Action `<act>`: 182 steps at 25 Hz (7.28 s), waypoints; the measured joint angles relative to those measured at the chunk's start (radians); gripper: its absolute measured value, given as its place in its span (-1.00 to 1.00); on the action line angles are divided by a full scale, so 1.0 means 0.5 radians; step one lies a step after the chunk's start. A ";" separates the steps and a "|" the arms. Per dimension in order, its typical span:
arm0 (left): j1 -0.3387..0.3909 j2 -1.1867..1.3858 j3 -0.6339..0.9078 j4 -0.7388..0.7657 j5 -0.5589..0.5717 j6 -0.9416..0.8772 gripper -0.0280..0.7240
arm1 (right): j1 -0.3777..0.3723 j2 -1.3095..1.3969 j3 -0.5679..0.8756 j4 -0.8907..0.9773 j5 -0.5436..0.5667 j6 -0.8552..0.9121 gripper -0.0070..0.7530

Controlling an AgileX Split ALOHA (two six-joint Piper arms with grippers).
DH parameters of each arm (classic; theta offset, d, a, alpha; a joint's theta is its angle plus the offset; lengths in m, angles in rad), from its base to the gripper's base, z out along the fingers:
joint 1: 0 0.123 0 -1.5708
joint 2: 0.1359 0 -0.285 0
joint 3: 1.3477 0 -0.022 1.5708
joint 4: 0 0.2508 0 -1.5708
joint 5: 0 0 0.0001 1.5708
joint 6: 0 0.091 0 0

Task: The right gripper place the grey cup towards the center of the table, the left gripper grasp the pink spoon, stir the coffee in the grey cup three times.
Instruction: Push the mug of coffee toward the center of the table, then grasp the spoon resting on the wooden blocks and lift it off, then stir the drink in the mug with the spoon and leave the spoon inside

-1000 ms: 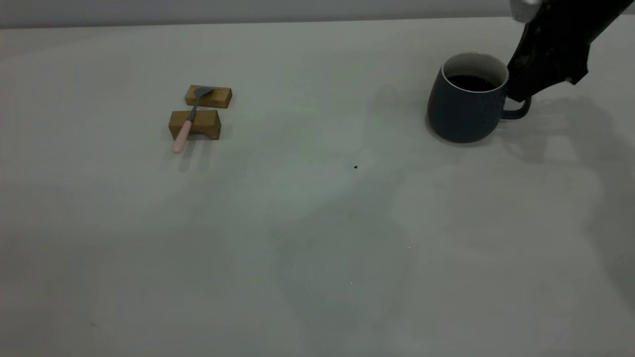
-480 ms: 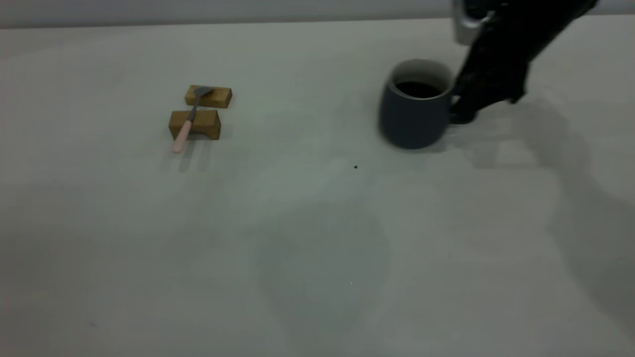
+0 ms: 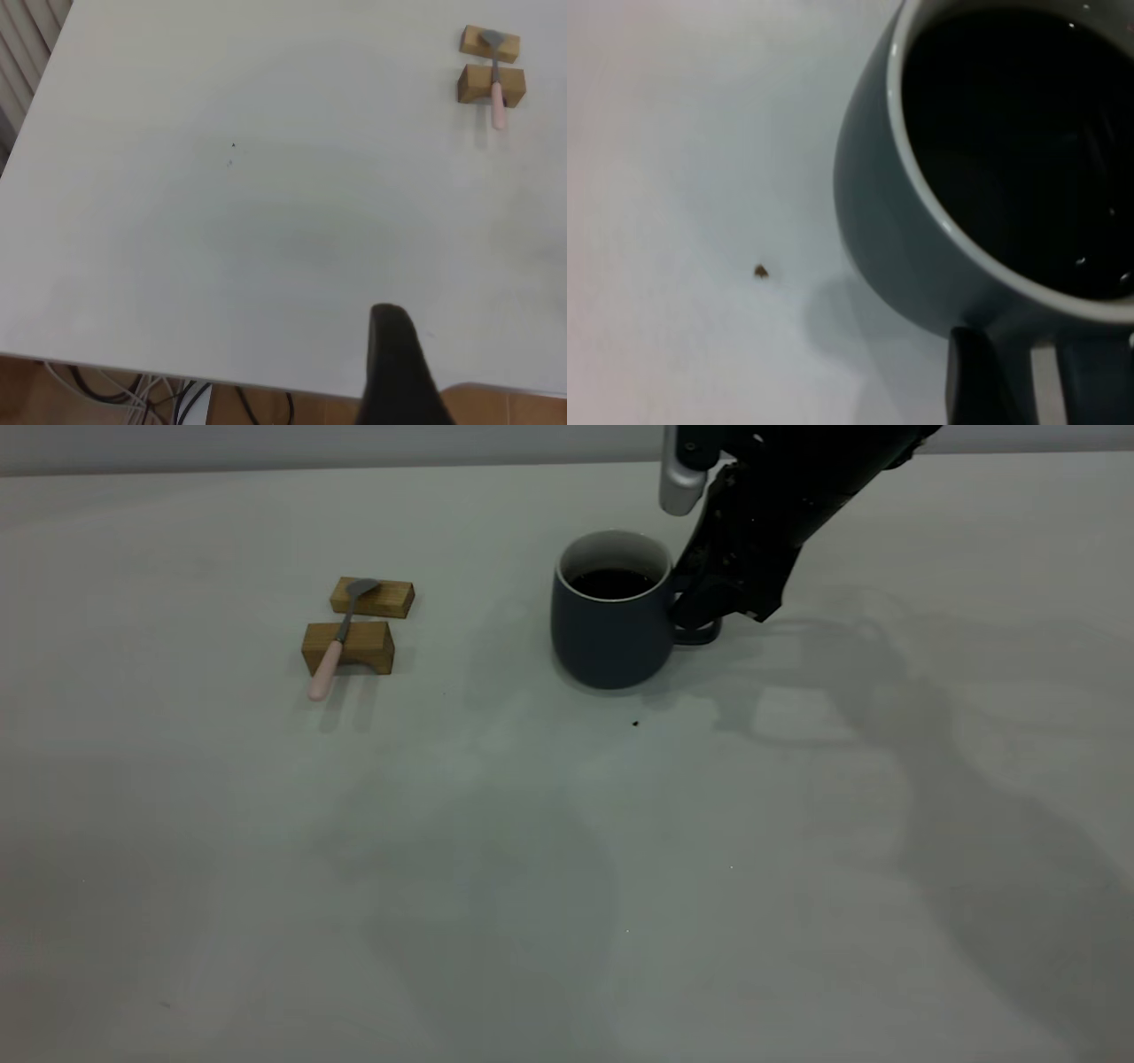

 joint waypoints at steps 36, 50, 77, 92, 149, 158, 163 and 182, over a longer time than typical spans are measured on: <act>0.000 0.000 0.000 0.000 0.001 0.000 0.48 | -0.134 -2.465 1.154 -1.471 1.330 3.972 0.15; 0.000 0.000 0.000 0.000 0.001 0.000 0.48 | -0.287 -3.849 2.281 -1.810 1.102 4.016 0.15; 0.000 0.000 0.000 0.000 0.001 0.000 0.48 | -0.481 -4.922 2.292 -1.856 1.145 4.014 0.15; 0.000 0.006 0.000 0.000 -0.034 0.000 0.48 | -0.481 -4.924 2.292 -1.856 1.145 4.009 0.15; -0.299 4.872 -1.973 -0.517 -1.276 0.063 0.64 | -0.481 -4.924 2.292 -1.854 1.145 4.007 0.15; -0.301 4.932 -1.976 -0.517 -1.318 0.036 -0.19 | -0.481 -4.924 2.294 -1.854 1.145 4.007 0.15; -0.301 4.865 -1.976 -0.550 -1.300 0.014 -0.57 | -0.481 -4.924 2.294 -1.854 1.145 4.007 0.15; -0.301 4.511 -2.036 -3.058 -0.346 -0.907 -0.57 | -0.481 -4.924 2.294 -1.854 1.145 4.007 0.15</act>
